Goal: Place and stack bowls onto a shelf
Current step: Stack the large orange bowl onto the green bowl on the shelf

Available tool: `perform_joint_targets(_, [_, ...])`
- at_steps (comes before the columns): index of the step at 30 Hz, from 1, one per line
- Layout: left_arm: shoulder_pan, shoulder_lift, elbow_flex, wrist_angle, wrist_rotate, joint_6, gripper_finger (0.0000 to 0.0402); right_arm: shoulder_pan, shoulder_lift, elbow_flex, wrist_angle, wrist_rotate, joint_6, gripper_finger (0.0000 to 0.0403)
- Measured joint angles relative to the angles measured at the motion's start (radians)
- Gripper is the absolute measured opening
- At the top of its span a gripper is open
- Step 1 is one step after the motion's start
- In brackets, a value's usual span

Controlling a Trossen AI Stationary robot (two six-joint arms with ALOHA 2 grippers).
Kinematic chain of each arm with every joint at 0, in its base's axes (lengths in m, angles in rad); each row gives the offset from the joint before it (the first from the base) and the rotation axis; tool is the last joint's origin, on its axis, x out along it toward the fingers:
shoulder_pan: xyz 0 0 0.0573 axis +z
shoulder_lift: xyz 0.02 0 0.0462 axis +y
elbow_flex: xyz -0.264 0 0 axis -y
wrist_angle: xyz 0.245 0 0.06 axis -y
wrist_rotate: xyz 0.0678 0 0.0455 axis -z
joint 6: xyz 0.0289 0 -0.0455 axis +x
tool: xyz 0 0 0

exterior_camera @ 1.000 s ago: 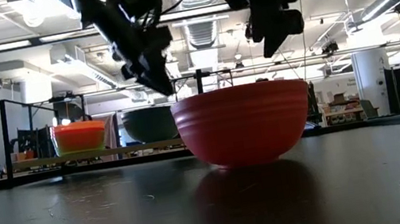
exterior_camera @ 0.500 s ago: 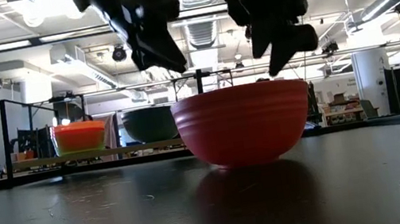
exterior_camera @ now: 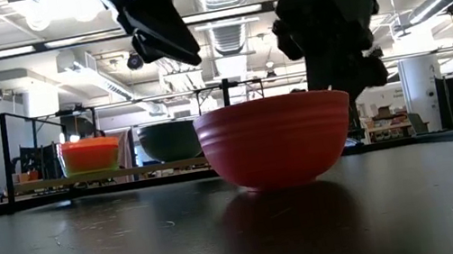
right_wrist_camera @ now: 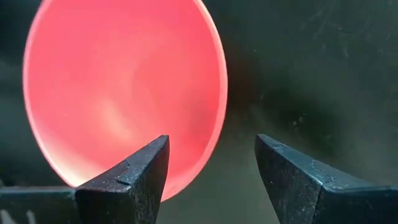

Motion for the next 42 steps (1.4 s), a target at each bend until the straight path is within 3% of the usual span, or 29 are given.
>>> perform_joint_targets(5, [-0.055,0.0,-0.009,0.002,-0.009,-0.054,0.0109,0.009,0.0,-0.022,0.027,0.0,-0.021,0.0226])
perform_joint_targets(13, [-0.14,0.0,-0.01,0.003,-0.113,-0.127,0.0109,0.01,0.0,-0.073,0.105,0.002,-0.071,0.0221])
perform_joint_targets(29, [-0.231,0.002,-0.012,0.005,-0.309,-0.24,0.0109,0.009,0.0,-0.087,0.176,0.049,-0.116,0.0103])
perform_joint_targets(42, [-0.235,0.071,-0.012,0.005,-0.36,-0.25,0.0109,0.009,0.001,-0.125,0.226,0.053,-0.113,0.0086])
